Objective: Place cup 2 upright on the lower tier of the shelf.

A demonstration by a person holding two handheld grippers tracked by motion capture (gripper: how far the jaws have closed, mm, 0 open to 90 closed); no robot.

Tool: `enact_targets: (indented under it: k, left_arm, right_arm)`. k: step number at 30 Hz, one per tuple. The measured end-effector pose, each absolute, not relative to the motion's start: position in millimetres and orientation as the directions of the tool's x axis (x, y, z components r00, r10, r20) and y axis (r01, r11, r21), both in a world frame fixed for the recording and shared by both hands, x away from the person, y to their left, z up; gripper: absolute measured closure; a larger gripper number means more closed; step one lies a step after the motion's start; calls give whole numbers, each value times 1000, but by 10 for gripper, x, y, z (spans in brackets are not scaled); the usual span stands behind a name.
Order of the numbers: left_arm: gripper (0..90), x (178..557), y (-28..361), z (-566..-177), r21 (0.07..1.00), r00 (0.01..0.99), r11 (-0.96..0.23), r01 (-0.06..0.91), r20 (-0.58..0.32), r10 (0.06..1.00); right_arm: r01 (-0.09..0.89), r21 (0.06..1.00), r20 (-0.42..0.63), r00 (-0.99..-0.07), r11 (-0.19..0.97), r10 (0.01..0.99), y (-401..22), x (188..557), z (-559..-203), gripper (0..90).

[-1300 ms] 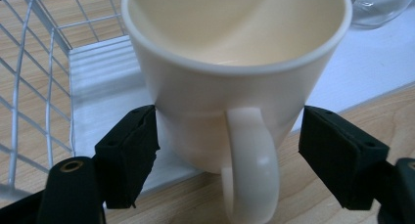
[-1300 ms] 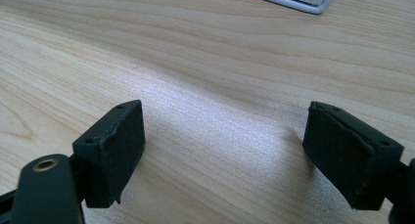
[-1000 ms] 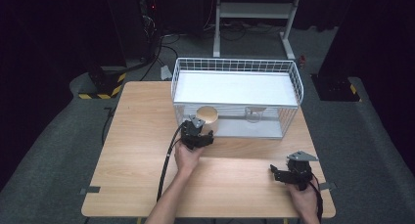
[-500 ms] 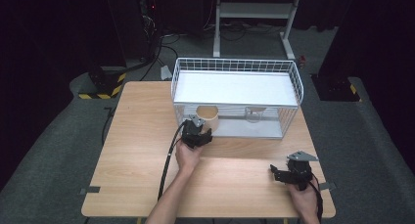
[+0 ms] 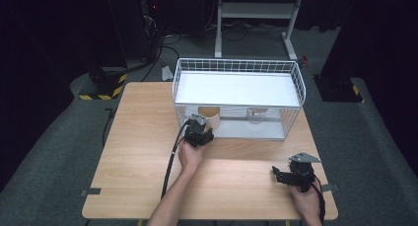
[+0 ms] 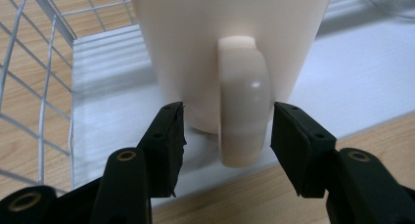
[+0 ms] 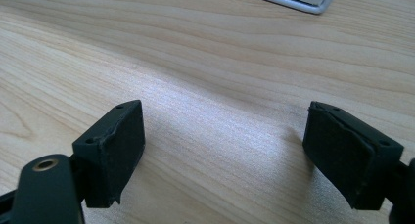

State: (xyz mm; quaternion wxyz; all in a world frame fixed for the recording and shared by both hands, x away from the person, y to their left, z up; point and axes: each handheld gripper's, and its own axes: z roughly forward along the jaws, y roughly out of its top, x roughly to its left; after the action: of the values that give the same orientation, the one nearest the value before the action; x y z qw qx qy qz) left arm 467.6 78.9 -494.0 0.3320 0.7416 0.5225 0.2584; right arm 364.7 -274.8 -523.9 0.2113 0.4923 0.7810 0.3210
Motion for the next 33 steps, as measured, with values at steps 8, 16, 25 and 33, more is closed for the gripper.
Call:
enact_targets:
  k: [8, 16, 25, 33]
  left_arm:
    - [523, 4731, 774, -4963, 750, 319, -245, 614, 49, 947]
    - [563, 4817, 745, -4929, 743, 317, -260, 617, 67, 946]
    - [608, 4872, 753, -4976, 737, 307, -233, 634, 36, 951]
    - [639, 4948, 735, -4952, 723, 320, -249, 644, 42, 947]
  right_arm:
    - [635, 709, -12, -424, 307, 906, -2746, 3645, -5239, 158]
    - [634, 709, -13, -426, 309, 905, -2748, 3646, -5239, 158]
    - [634, 709, -13, -426, 308, 905, -2748, 3646, -5239, 158]
    - [633, 709, -14, -426, 309, 904, -2748, 3647, -5239, 158]
